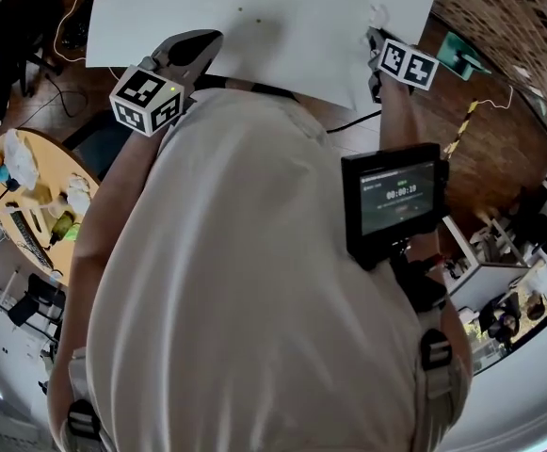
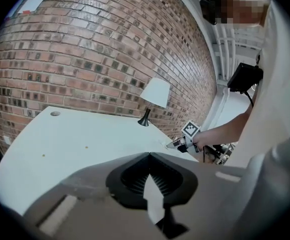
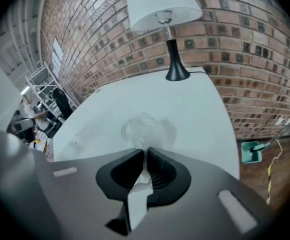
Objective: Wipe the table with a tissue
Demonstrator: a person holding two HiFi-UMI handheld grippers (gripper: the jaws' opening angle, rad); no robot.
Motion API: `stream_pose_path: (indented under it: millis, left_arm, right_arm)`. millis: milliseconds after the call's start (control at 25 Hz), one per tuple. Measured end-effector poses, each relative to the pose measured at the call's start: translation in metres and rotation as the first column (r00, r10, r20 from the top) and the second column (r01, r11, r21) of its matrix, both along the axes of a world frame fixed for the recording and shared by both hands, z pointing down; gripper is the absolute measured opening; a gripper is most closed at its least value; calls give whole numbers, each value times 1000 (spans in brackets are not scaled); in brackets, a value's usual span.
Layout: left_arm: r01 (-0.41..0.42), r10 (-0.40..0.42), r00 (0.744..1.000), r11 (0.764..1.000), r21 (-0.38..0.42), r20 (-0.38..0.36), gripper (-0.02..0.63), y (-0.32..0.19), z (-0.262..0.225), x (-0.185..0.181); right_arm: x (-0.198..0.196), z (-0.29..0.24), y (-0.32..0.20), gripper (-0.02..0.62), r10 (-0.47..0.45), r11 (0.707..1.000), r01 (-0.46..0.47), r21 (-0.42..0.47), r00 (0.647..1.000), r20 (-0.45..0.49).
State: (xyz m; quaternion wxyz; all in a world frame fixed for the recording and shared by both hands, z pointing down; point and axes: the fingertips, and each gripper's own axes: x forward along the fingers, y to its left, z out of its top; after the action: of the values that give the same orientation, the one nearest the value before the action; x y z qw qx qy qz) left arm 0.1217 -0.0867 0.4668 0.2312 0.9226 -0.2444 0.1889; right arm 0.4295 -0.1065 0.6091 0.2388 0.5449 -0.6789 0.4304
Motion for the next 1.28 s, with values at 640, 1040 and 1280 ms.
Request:
stream_pose_path:
  millis: [640, 1040, 1280]
  left_arm:
    - [54, -54, 997, 999, -4, 57, 6, 36, -10, 8]
    - [11, -11, 999, 1000, -2, 36, 6, 39, -8, -23]
    - [7, -7, 1000, 1000, -9, 15, 6, 28, -11, -34]
  right_arm:
    - [-132, -10, 23, 28, -511, 858, 513, 39, 858, -44]
    - [-207, -6, 64, 28, -621, 781, 624, 3, 778, -93]
    - [-230, -8, 67, 28, -671, 741, 672, 7, 740, -37]
